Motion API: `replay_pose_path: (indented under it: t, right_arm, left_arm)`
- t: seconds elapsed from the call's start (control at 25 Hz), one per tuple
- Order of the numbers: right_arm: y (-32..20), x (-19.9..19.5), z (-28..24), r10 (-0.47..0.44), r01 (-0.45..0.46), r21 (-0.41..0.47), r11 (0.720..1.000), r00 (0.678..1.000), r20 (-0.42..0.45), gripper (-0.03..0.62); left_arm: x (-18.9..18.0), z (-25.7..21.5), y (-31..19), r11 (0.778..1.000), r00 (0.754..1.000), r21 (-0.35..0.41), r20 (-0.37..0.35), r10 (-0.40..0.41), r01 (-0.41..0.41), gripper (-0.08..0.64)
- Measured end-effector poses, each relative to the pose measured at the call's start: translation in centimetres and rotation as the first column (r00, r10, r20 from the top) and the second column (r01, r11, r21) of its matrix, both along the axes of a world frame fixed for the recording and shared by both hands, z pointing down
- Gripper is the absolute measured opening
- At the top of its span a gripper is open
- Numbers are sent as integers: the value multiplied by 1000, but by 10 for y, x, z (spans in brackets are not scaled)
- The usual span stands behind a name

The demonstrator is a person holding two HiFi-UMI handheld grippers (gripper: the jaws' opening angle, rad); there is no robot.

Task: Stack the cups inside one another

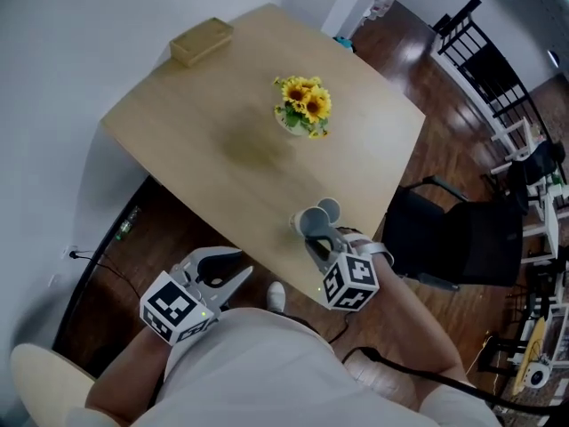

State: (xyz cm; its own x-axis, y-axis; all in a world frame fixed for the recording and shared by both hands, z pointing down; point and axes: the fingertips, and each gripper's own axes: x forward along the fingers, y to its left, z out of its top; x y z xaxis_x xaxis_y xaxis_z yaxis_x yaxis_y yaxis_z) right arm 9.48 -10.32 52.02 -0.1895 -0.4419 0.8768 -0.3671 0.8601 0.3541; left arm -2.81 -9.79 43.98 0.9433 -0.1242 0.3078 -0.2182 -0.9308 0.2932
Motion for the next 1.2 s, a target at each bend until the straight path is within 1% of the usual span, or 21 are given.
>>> replay_pose_path:
  t: [0.16, 0.28, 0.56, 0.72, 1.04, 1.2]
  right_arm:
    - [3, 31, -8, 54, -54, 4, 999, 999, -6, 23]
    - [4, 53, -9, 82, -82, 2, 997, 996, -14, 23]
    - [-4, 90, 5, 104, -105, -26, 994, 994, -37, 23]
    - [-12, 98, 21, 97, -99, -63, 993, 995, -38, 23]
    - [-21, 97, 57, 61, -66, -141, 988, 997, -41, 26]
    - [-23, 96, 65, 63, -67, -155, 986, 998, -31, 67]
  left_arm:
    - [21, -1, 3, 999, 999, 4, -7, 39, -39, 95]
    - [33, -1, 4, 999, 999, 4, -8, 51, -51, 95]
    - [50, -3, 3, 1000, 1000, 4, -11, 27, -27, 95]
    - [48, 1, 3, 1000, 1000, -5, 1, -6, 6, 95]
    - [35, 3, 2, 998, 997, -8, 31, -68, 68, 95]
    - [32, 4, 3, 996, 995, -9, 47, -84, 85, 95]
